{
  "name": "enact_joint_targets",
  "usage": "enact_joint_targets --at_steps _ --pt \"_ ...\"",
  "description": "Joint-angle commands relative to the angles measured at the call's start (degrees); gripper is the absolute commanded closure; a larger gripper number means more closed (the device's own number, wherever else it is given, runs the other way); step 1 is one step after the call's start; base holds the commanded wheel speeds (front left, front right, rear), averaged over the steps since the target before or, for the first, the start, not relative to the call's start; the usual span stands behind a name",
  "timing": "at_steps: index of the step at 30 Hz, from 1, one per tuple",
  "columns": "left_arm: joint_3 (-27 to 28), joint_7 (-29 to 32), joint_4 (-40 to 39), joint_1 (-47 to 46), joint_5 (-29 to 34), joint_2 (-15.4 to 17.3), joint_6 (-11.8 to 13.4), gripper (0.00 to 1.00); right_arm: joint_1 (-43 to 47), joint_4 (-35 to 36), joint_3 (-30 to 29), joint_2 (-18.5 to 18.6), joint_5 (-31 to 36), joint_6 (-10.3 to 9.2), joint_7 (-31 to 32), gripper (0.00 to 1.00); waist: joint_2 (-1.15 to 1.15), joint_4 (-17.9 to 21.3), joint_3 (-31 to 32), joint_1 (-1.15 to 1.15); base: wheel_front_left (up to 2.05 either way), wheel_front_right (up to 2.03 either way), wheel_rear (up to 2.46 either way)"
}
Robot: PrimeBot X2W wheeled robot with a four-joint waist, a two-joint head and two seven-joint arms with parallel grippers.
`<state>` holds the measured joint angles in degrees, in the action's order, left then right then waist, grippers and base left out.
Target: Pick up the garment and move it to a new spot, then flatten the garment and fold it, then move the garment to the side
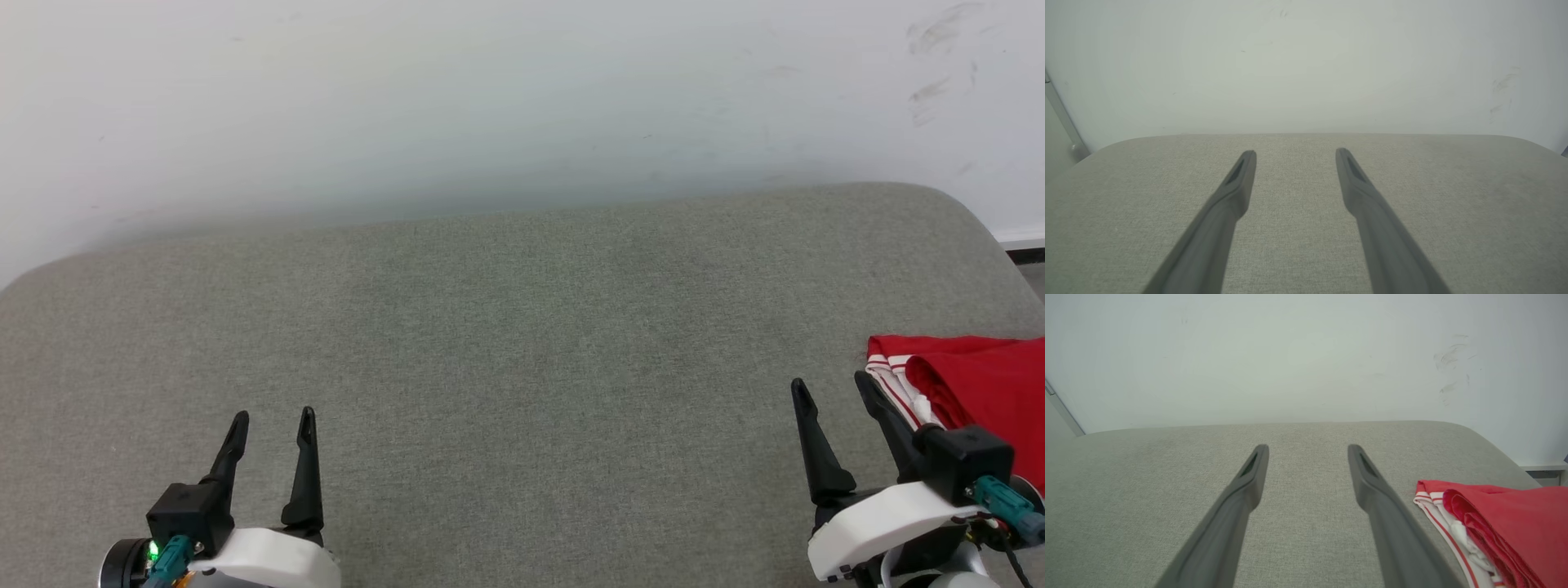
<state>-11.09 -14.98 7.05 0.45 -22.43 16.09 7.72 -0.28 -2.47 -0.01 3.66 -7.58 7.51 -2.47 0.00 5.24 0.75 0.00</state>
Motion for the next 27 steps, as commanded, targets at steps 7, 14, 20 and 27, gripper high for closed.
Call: enact_joint_targets --at_steps 7,14,20,27 --pt "0.49 0.84 1.20 0.41 -2.28 -1.09 -0.66 1.00 0.18 -1.81 -0.29 -0.01 -2.64 0.00 0.44 1.00 0.00 -0.13 -0.07 0.00 0.00 0.00 0.00" --pt "2.17 2.87 1.83 -0.38 -9.01 -2.23 -2.09 1.00 -0.43 -2.68 -0.93 -0.09 -10.78 0.00 1.34 1.00 0.00 -0.42 -0.12 0.00 0.00 0.00 0.00" --pt "3.49 4.45 2.37 -1.02 -14.25 -3.14 -3.23 1.00 -0.91 -3.34 -1.36 -0.15 -17.14 0.00 1.94 1.00 0.00 -0.67 -0.16 0.00 0.00 0.00 0.00" --pt "4.72 5.93 2.78 -1.63 -19.14 -3.99 -4.29 1.00 -1.39 -4.00 -1.79 -0.21 -23.08 0.00 2.52 1.00 0.00 -0.92 -0.20 0.00 0.00 0.00 0.00"
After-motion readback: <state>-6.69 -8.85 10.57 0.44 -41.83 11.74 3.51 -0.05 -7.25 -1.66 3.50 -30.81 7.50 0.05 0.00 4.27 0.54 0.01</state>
